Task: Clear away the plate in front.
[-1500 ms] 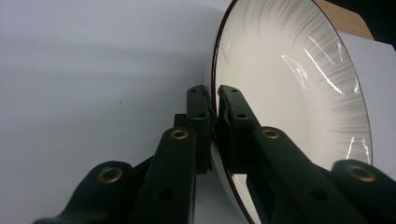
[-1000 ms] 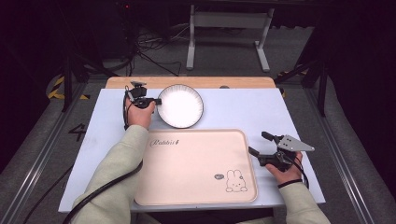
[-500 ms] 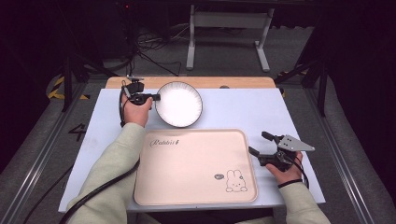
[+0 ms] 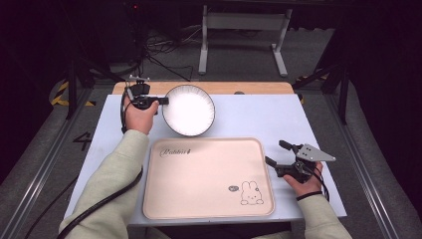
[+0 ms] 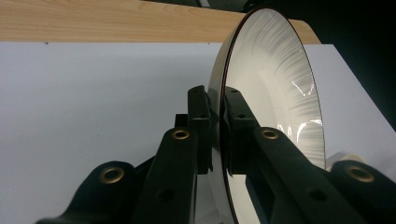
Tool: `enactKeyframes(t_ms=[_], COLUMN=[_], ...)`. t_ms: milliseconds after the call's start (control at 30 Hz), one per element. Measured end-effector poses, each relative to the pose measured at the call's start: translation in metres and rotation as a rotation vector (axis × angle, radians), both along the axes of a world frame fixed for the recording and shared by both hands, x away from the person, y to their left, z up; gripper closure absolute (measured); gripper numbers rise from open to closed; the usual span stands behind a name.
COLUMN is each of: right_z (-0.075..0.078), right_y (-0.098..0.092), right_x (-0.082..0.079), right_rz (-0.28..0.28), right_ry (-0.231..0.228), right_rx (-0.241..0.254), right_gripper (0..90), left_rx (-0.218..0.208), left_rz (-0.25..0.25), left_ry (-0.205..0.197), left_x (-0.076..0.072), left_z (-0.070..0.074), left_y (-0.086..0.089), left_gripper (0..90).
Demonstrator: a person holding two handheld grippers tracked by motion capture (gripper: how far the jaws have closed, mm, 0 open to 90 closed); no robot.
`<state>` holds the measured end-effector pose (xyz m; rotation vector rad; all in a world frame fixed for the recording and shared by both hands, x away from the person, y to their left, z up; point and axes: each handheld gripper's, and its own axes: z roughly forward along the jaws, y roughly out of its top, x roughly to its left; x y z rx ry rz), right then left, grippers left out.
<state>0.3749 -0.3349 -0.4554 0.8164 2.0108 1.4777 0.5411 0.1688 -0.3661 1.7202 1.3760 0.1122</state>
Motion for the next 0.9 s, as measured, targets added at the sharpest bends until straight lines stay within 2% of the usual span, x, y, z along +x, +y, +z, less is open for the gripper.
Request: enactKeyframes(t_ms=[300,533,633,900], right_z=[0.0,0.0,0.0,0.0], right_y=[0.0,0.0,0.0,0.001], right_x=[0.0,0.0,0.0,0.0], right_rz=[0.001,0.004,0.003,0.004], right_ry=[0.001,0.0,0.0,-0.002], right_rx=[0.002,0.002,0.0,-0.003], right_gripper=[14.9,14.9,14.9,14.9], left_rx=[0.02,0.005,-0.004,0.002], left_rz=[-0.066,-0.094,-0.125,-0.179], left_ry=[-0.031,-0.036,-0.033,-0.043], left_x=[-0.016,-0.026,-0.033,-0.047], left_z=[0.016,0.023,0.025,0.03], left_y=[0.003,0.007,0.007,0.004], left_gripper=[84.0,84.0,84.0,83.9])
